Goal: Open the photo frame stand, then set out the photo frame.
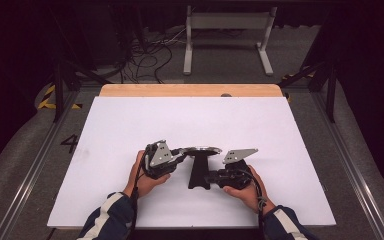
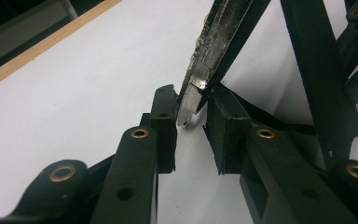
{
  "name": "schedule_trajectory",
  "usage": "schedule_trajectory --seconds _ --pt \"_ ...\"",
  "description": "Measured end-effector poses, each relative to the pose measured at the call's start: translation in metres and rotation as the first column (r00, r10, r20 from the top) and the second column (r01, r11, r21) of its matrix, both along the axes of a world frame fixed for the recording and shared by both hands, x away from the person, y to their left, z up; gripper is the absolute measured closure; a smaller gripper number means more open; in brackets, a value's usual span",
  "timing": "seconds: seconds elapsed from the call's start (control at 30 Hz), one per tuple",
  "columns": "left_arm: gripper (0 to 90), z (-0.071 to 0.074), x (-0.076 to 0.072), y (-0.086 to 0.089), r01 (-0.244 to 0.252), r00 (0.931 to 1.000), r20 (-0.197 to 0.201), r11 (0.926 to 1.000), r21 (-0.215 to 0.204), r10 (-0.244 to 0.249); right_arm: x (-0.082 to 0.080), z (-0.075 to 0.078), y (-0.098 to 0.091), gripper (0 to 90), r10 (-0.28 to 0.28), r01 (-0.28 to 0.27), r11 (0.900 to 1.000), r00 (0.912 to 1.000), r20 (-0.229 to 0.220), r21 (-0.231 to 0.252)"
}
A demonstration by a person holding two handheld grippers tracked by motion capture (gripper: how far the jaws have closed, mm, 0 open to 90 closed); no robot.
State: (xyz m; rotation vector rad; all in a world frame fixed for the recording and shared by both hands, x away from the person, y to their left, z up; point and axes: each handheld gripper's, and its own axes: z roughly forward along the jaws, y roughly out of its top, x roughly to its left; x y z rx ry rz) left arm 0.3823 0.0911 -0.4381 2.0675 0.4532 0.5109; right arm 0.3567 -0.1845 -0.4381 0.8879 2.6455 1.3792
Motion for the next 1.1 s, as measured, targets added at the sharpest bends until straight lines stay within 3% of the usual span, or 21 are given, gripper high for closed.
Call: schedule_trajectory --seconds 0.23,0.33,0.43,0.57,0.87,1.1 --pt "74.5 0.001 0.001 0.004 0.013 0.9998 -0.012 0.9999 -0.011 -0.013 -0.002 0.007 -0.007 78.4 -0.023 0.022 0.9997 0.9996 0.019 0.011" --pt "75.0 0.003 0.001 0.005 0.018 0.9998 -0.006 0.9998 -0.010 -0.018 -0.005 0.015 -0.007 78.7 -0.023 0.024 0.9995 0.9979 0.060 -0.020" --pt "75.1 0.003 0.001 0.006 0.022 0.9997 -0.011 0.9997 -0.013 -0.022 -0.008 0.021 -0.010 80.3 -0.018 0.019 0.9998 0.9961 0.087 -0.007" --pt "75.0 0.003 0.001 0.007 0.032 0.9994 -0.013 0.9994 -0.016 -0.032 -0.015 0.027 -0.013 87.0 -0.029 0.032 0.9991 0.9921 0.122 -0.026" --pt "72.5 0.000 0.006 0.006 0.021 0.9993 -0.031 0.9997 -0.015 -0.021 -0.028 0.037 -0.007 90.0 -0.028 0.030 0.9995 0.9846 0.173 -0.012" --pt "70.8 -0.002 0.008 0.002 0.020 0.9991 -0.038 0.9997 -0.012 -0.020 -0.035 0.034 0.003 90.0 -0.027 0.032 0.9993 0.9803 0.196 -0.020"
